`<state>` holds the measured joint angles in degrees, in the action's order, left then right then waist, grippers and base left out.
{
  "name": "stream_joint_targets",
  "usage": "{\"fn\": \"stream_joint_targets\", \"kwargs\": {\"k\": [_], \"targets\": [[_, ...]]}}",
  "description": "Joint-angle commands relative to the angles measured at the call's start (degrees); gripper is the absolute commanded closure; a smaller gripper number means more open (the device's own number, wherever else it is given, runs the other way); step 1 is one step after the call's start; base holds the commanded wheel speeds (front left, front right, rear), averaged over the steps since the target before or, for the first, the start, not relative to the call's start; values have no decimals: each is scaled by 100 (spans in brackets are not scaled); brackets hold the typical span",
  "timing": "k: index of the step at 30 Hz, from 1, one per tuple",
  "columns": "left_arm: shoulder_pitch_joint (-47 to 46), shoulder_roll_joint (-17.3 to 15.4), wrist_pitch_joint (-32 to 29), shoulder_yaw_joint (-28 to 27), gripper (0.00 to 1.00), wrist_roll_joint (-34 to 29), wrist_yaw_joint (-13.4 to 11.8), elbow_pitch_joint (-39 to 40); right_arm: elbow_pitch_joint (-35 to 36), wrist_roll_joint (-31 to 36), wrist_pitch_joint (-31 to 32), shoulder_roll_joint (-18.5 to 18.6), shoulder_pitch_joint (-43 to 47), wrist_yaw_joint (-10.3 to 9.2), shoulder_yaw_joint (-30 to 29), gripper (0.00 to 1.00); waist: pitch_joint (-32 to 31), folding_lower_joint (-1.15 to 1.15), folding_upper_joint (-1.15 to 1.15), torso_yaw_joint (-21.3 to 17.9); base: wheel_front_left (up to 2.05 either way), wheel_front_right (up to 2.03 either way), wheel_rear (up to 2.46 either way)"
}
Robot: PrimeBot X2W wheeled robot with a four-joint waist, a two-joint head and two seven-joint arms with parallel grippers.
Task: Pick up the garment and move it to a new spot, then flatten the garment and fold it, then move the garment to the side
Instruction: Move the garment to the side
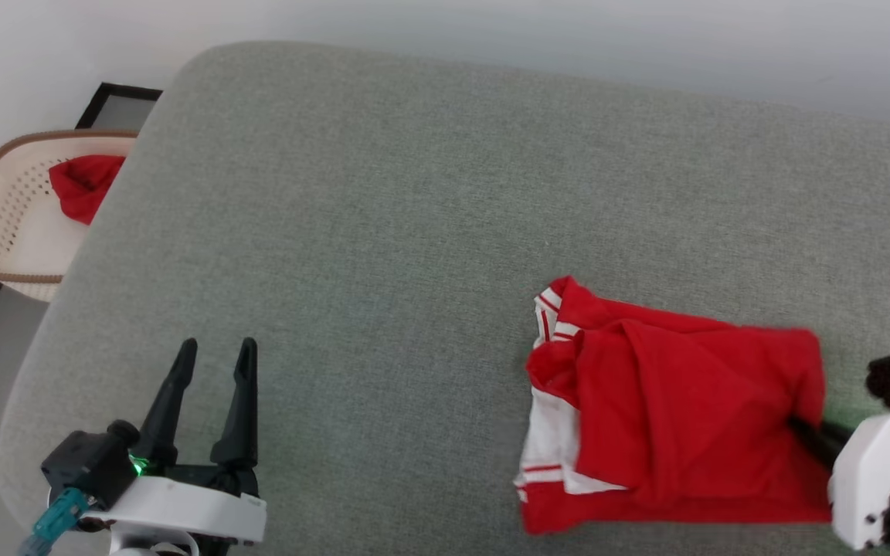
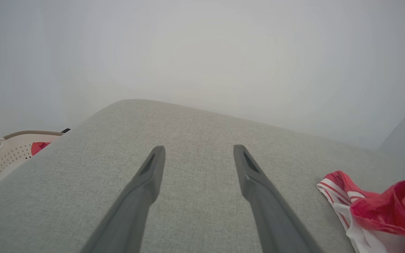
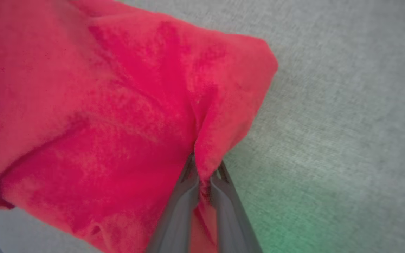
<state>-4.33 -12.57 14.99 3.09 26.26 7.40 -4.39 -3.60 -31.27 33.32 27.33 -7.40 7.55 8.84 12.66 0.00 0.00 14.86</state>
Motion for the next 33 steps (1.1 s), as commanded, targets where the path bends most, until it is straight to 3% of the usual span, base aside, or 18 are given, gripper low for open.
{"fn": "stream_joint_targets", "kwargs": {"k": [1,19,33], "targets": [[-40,-3,18,-10,0,28,15,18,5,32,46,154,-126,-13,-81,100,12,0,0,-34,0,0,0],[-344,-66,19,115,0,-53,15,133,-143,121,-144,1727,-1324,-11,-578,100,374,0,0,-631,0,0,0],[-784,-167,19,336,0,-140,15,255,-1133,411,-696,2739,-2259,-11,-563,100,980,0,0,-1085,0,0,0]]}}
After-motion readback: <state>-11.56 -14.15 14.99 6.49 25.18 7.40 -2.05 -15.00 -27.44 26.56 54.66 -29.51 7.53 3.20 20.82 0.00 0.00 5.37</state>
